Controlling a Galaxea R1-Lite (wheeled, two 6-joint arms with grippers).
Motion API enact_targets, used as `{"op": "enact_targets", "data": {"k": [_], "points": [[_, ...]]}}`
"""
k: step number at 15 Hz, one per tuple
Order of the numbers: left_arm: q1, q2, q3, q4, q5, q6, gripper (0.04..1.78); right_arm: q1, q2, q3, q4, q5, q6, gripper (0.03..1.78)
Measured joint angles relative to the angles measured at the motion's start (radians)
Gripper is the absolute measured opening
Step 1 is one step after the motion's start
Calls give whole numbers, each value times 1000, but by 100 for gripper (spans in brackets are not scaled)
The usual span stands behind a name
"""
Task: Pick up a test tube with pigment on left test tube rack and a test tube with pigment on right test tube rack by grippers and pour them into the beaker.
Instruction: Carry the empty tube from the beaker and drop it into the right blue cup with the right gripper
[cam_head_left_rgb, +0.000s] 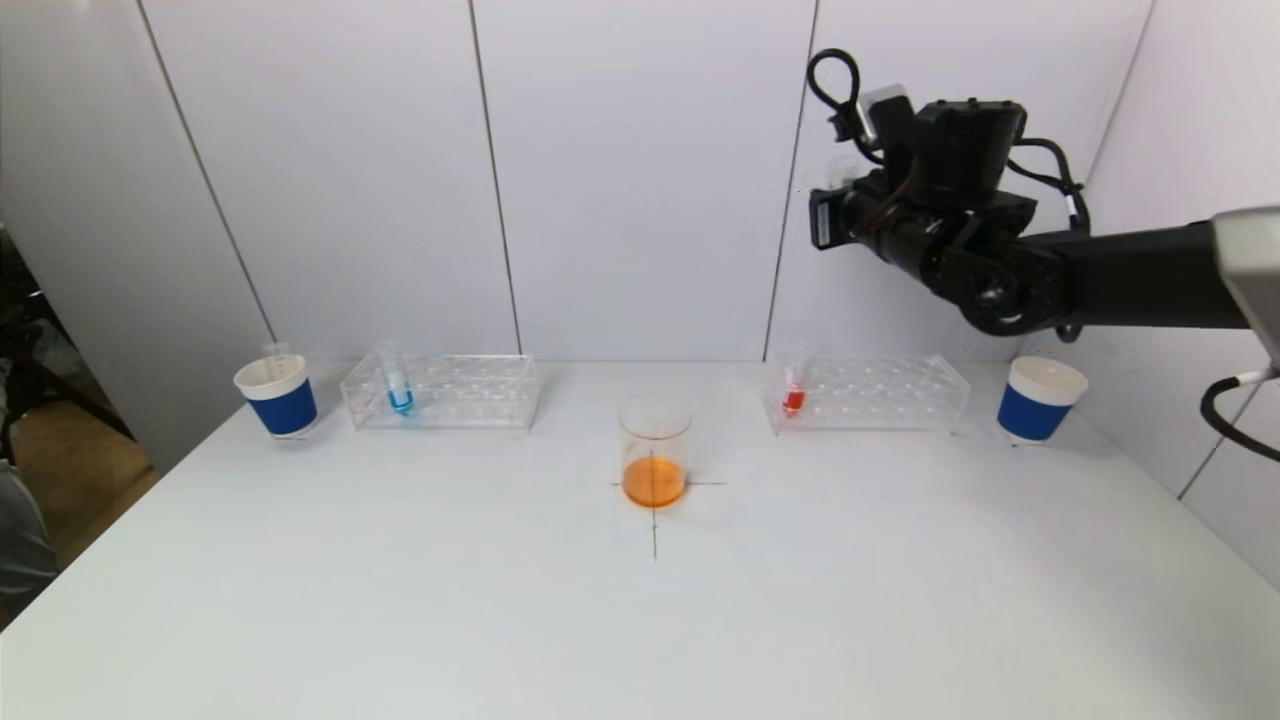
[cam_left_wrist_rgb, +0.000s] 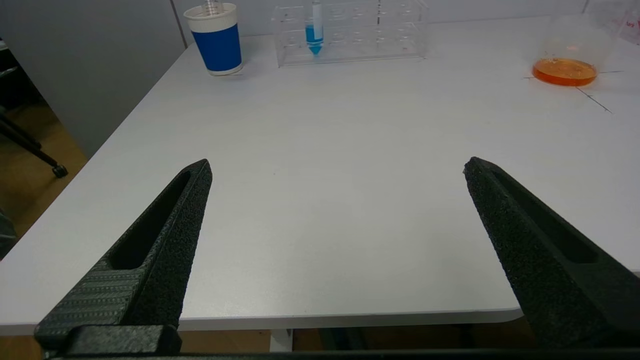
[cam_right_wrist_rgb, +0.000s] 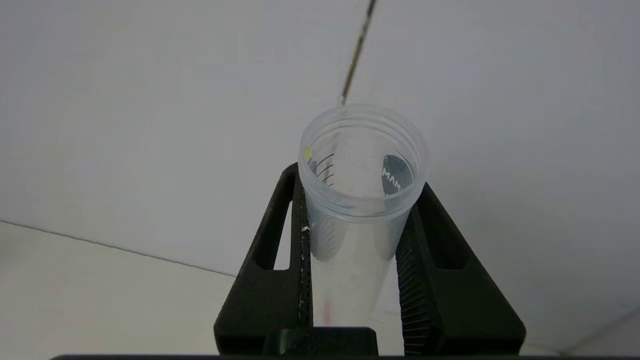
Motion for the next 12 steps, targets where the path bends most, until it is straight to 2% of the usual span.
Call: {"op": "enact_targets", "data": {"k": [3, 4, 12], "points": [[0, 0, 0, 0, 0, 0, 176, -67, -41, -30, 146, 0, 97, 53], [0, 0, 0, 0, 0, 0, 176, -91, -52, -37, 168, 0, 112, 53], [0, 0, 0, 0, 0, 0, 176, -282, -101, 5, 178, 11, 161, 53]]}}
